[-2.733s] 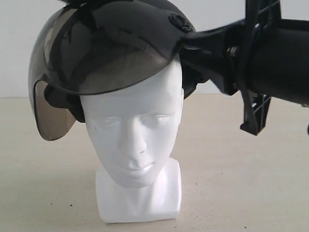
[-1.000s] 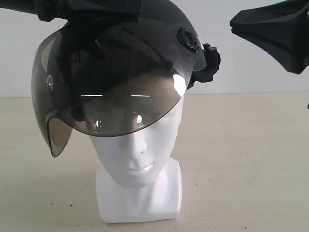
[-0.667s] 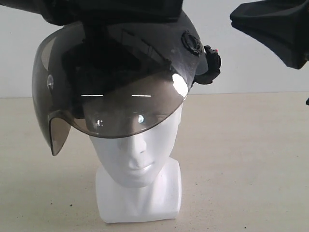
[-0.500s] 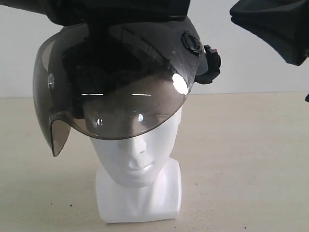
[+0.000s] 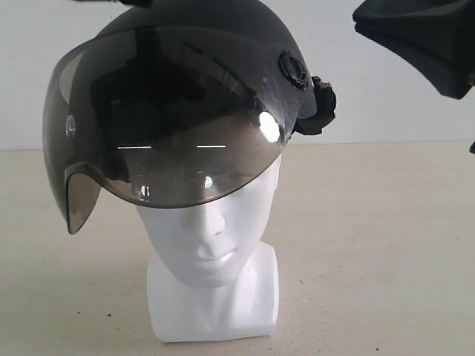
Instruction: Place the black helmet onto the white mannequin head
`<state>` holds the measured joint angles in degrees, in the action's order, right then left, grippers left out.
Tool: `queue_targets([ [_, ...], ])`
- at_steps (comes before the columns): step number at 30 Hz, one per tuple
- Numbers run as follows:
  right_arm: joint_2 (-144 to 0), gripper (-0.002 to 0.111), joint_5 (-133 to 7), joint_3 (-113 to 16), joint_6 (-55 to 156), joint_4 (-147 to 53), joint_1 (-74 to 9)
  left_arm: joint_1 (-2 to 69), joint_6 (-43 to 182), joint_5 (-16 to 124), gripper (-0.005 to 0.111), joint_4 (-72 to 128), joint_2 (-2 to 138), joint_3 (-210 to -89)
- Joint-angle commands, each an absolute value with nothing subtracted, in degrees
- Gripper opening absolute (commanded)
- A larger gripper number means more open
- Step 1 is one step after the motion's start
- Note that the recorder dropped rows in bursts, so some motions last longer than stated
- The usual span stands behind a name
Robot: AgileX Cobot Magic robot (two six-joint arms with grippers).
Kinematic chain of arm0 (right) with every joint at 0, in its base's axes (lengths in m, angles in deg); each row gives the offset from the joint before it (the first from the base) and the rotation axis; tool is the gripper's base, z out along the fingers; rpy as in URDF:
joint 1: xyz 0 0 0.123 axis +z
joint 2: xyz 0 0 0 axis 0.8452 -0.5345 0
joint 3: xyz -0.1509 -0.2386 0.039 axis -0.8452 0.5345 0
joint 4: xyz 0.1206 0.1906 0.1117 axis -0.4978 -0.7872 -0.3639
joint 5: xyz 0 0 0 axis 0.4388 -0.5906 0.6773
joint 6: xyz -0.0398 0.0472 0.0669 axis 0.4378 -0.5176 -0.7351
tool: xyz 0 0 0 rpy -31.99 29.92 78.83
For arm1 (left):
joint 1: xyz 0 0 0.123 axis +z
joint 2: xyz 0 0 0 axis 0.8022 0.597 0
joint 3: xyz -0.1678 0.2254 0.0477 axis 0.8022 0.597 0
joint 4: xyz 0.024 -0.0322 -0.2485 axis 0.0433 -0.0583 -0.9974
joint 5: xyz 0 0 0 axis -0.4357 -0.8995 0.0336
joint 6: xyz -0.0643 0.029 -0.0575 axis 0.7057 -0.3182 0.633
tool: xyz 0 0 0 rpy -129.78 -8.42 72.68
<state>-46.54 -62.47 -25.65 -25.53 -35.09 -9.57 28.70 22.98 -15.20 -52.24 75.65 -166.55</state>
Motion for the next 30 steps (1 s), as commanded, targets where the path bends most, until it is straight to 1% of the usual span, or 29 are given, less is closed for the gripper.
queue_targets([
  [1,-46.2,0.0,-61.9,-25.9,-23.6,-34.2,-9.8,37.6,24.3,-15.6,0.004,-51.8,70.1,-169.0],
  [4,-46.2,0.0,-62.5,-25.9,-23.3,-34.2,-9.8,46.3,24.7,-15.6,0.004,-50.5,67.7,-169.2],
  [7,-45.8,0.0,-64.5,-25.9,-23.1,-34.2,-9.8,53.6,24.7,-15.6,0.004,-49.9,68.5,-169.0],
  [8,-45.8,0.0,-64.9,-25.9,-23.0,-34.2,-9.8,53.4,24.7,-15.6,0.004,-48.3,69.5,-168.8],
  [11,-44.5,0.0,-65.2,-25.9,-23.0,-34.2,-9.8,48.5,24.6,-15.6,0.004,-39.7,71.6,-166.3],
  [16,-44.5,0.0,-66.1,-25.9,-22.8,-34.1,-9.8,44.1,23.7,-15.6,0.004,-38.8,70.9,-165.5],
  [26,-44.5,0.0,-65.8,-25.9,-22.7,-34.1,-9.8,43.4,23.0,-15.6,0.004,-36.0,71.0,-165.2],
  [30,-44.5,0.0,-65.2,-25.9,-22.7,-34.1,-9.8,40.5,23.0,-15.6,0.004,-35.8,71.1,-164.8],
])
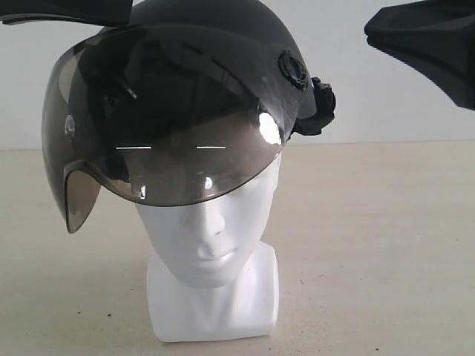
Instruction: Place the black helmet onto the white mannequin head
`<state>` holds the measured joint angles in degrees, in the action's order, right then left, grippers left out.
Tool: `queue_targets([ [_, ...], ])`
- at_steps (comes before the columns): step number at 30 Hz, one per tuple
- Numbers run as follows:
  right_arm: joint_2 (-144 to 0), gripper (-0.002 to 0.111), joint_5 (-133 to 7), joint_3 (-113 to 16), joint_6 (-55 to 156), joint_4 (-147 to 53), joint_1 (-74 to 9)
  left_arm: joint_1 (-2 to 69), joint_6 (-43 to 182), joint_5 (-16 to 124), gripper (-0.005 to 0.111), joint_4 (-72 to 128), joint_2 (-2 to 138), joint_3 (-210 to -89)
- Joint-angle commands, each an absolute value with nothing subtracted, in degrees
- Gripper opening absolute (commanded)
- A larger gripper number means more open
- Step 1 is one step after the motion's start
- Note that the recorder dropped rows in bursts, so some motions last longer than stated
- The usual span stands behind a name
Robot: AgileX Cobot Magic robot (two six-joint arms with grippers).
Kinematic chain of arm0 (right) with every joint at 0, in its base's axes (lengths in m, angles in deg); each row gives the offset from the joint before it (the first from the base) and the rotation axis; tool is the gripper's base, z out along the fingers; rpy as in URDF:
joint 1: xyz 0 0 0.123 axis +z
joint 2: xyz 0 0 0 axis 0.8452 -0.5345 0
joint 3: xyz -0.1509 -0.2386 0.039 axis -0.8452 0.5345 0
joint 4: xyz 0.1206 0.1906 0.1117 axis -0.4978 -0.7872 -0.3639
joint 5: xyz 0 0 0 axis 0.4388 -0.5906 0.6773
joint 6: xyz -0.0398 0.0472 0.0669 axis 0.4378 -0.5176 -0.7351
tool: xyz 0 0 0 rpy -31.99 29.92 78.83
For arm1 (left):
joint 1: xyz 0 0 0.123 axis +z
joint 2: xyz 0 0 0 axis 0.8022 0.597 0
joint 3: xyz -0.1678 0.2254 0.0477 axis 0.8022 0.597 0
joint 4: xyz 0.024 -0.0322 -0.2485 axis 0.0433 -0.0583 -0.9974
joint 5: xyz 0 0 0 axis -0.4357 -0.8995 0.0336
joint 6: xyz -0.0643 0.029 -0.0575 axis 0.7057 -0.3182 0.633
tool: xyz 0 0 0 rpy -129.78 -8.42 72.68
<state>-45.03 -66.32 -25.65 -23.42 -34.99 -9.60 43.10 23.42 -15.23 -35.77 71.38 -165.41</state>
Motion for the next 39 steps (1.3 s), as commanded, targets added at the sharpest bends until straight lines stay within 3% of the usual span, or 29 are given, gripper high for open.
queue_targets([
  [1,-44.5,0.0,-65.1,-25.9,-22.7,-34.1,-9.8,39.6,23.0,-15.6,0.004,-35.8,71.1,-164.5],
  [11,-44.5,0.0,-64.8,-25.9,-22.7,-34.1,-9.8,37.8,22.2,-15.6,0.004,-33.7,69.5,-165.2],
  [28,-44.5,0.0,-64.9,-25.9,-21.9,-34.1,-9.8,42.1,26.9,-6.5,0.004,-26.3,68.9,-165.4],
  [39,-44.5,0.0,-65.0,-25.9,-21.7,-34.1,-9.8,39.8,24.2,-15.6,0.004,-29.4,71.9,-165.4],
])
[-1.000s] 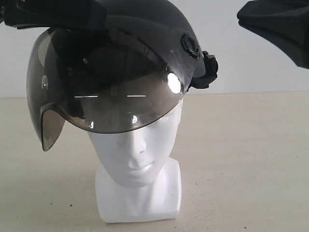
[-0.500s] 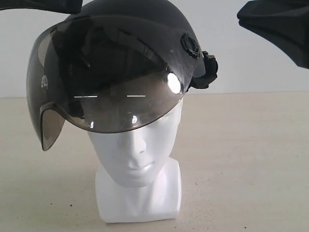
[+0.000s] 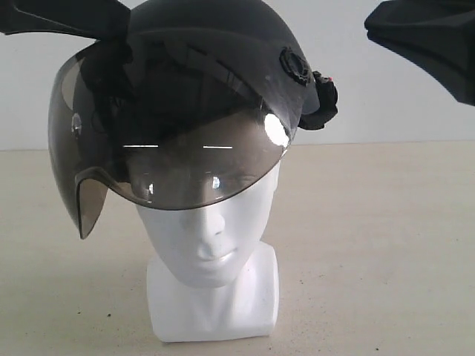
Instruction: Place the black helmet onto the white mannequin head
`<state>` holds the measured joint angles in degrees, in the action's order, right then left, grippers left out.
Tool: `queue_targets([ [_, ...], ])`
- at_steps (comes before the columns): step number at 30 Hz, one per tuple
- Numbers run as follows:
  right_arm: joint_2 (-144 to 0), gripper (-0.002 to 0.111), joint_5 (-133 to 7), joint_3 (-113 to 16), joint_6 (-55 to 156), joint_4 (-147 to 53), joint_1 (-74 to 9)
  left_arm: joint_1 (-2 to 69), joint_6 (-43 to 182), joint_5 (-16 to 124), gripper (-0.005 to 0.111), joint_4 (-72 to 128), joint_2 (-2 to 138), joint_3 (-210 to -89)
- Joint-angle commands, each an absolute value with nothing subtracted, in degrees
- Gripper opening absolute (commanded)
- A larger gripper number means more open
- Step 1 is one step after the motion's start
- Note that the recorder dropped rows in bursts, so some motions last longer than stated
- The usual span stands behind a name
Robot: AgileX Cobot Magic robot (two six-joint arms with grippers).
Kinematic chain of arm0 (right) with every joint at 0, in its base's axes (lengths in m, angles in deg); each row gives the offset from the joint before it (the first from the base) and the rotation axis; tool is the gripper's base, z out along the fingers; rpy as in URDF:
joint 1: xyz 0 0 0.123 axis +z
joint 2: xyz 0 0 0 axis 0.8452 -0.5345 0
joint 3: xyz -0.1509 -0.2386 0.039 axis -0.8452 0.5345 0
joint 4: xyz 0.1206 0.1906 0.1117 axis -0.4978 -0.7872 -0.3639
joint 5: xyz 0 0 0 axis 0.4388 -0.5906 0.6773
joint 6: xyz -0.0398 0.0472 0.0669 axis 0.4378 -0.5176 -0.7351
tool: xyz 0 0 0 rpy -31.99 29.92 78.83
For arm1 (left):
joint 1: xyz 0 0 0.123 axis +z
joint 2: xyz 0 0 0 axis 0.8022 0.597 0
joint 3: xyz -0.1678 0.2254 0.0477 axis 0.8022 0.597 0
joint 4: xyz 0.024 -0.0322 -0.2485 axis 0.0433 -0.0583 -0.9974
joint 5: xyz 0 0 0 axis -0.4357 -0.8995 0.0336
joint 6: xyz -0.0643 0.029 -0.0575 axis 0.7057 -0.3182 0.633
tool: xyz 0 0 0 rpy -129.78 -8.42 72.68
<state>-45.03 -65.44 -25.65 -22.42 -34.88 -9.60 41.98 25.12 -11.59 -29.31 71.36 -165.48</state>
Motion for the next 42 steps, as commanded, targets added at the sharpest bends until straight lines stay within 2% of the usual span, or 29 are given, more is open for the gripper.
queue_targets([
  [1,-44.5,0.0,-64.8,-25.9,-21.7,-34.1,-9.8,38.9,24.2,-15.6,0.004,-29.4,72.0,-165.4],
  [7,-44.5,0.0,-63.1,-25.9,-21.7,-34.1,-9.8,34.7,25.5,-15.6,0.004,-28.2,72.4,-164.5],
  [17,-44.5,0.0,-62.8,-25.9,-19.9,-34.1,-9.8,34.8,23.6,-15.6,0.004,-36.4,72.2,-163.5],
  [20,-45.4,0.0,-54.6,-26.5,-20.1,-36.2,-9.8,35.0,23.2,-13.8,0.004,-39.3,69.4,-163.6],
  [24,-49.3,0.0,-54.5,-29.4,-20.1,-37.4,-9.8,35.1,23.0,-11.7,0.004,-38.6,66.1,-165.4],
  [28,-55.3,0.0,-54.9,-32.0,-20.0,-37.2,-9.7,38.3,24.7,-5.6,0.004,-34.5,61.9,-165.7],
  [35,-65.1,0.0,-57.0,-40.0,-20.6,-36.3,-9.6,46.7,25.4,-4.4,0.004,-28.9,59.9,-164.0],
  [42,-72.0,0.0,-71.2,-52.4,-13.7,-32.4,-3.4,51.1,25.7,-2.7,0.004,-33.1,63.8,-162.2],
])
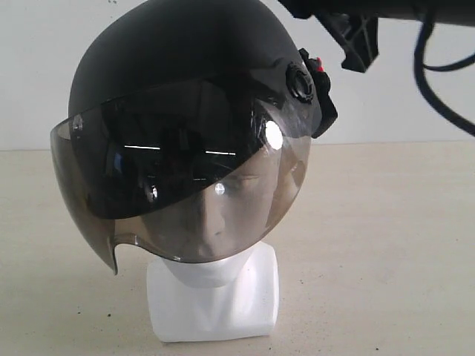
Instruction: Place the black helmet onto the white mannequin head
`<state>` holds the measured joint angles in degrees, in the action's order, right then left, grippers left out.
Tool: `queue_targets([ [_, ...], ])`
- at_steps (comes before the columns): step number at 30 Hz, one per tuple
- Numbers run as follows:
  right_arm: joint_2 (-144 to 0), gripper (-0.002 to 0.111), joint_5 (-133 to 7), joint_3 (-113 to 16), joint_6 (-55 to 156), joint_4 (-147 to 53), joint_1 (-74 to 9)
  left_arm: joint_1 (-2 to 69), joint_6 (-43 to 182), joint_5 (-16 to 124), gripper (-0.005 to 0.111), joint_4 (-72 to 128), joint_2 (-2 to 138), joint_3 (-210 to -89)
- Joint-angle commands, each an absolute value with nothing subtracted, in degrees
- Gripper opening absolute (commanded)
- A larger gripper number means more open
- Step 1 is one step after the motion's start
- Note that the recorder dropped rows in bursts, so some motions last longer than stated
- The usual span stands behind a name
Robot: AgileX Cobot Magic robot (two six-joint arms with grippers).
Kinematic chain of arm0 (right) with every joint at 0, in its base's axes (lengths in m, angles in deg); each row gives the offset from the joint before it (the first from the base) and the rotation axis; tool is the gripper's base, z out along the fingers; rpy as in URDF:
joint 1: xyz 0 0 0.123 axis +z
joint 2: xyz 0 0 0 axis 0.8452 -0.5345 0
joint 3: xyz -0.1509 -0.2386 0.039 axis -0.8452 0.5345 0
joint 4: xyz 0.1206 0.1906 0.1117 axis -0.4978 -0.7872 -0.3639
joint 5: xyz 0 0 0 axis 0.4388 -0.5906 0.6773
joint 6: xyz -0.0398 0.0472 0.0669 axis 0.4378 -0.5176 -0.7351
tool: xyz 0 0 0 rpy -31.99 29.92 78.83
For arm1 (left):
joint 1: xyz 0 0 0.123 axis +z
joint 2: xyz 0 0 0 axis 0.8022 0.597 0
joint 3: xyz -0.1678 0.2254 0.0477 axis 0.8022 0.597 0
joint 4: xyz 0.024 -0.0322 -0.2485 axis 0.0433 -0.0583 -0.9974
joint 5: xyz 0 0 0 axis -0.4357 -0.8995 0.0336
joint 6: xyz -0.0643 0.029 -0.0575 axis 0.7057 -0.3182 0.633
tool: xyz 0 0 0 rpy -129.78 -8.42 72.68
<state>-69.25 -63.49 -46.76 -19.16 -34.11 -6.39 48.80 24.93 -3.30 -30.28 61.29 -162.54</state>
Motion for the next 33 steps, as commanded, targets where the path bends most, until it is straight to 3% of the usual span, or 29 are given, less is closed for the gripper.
queue_targets([
  [1,-72.8,0.0,-73.7,-53.5,-12.4,-32.4,-2.8,52.1,25.8,-3.3,0.004,-34.3,64.4,-162.2],
  [8,-76.0,0.0,-81.0,-54.9,-10.5,-32.3,-1.9,56.6,22.1,-9.6,0.004,-41.8,70.3,-162.2],
  [20,-76.5,0.0,-92.5,-54.9,-10.5,-30.1,-1.9,56.7,21.5,-15.6,0.004,-43.4,81.0,-161.6],
  [26,-76.5,0.0,-98.7,-54.9,-12.9,-25.0,-1.9,51.4,20.2,-15.6,0.004,-44.3,81.3,-161.6],
  [33,-70.3,0.0,-86.0,-55.1,-8.5,-40.2,-0.9,51.0,19.8,-15.6,0.004,-43.4,81.2,-161.6],
])
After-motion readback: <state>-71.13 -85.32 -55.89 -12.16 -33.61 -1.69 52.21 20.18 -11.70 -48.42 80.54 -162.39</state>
